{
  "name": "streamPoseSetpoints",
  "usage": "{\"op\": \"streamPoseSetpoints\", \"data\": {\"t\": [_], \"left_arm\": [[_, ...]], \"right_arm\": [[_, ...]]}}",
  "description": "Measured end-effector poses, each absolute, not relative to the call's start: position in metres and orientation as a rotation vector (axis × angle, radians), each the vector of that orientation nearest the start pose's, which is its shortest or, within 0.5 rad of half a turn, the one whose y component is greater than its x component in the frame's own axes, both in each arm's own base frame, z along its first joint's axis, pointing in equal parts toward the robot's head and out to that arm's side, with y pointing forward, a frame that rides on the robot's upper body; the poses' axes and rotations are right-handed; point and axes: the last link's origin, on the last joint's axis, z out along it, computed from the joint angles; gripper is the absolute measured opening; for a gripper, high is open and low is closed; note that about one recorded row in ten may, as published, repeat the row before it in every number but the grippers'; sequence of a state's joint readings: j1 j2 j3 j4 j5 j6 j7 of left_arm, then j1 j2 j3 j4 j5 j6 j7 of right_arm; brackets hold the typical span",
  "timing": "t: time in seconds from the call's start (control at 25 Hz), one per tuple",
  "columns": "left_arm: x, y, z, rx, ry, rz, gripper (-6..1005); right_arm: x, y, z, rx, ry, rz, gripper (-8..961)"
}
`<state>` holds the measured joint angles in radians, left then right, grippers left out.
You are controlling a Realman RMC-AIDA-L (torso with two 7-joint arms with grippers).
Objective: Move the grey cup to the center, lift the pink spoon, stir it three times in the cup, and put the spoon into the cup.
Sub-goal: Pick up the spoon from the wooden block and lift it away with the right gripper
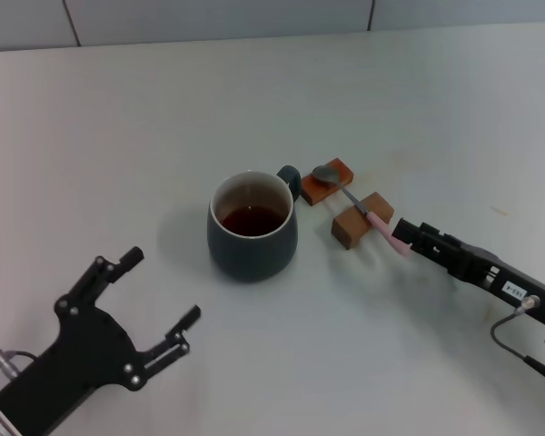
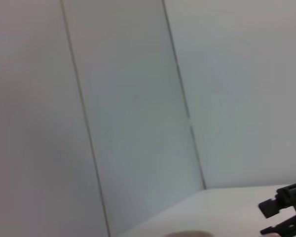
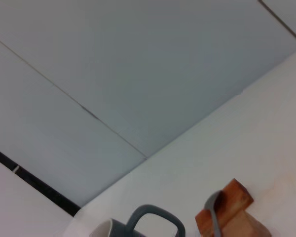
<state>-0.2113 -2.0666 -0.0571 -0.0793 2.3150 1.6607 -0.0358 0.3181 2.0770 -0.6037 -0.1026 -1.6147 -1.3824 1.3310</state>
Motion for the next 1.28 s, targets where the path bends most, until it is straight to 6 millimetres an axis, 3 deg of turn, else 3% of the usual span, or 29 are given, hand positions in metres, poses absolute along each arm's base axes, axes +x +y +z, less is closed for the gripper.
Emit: {"op": "streamPoseSetpoints", "data": {"t": [0.32,0.88,1.08,1.28], "left_arm": [[-0.309,0.182,-0.07,-2.218,-0.07,-0.867,862],[-0.308,0.183,-0.071,-2.222,-0.067,-0.86,857],[-0.309,0.184,-0.071,-2.222,-0.066,-0.859,857],[-0.309,0.183,-0.07,-2.222,-0.066,-0.856,857]], "right_arm": [[0.333,0.252,-0.068,-2.068,1.486,1.054,775],[0.333,0.257,-0.073,-2.057,1.5,1.013,708],[0.332,0.26,-0.074,-2.066,1.494,1.003,476],[0.331,0.259,-0.077,-2.096,1.45,0.987,374]]}}
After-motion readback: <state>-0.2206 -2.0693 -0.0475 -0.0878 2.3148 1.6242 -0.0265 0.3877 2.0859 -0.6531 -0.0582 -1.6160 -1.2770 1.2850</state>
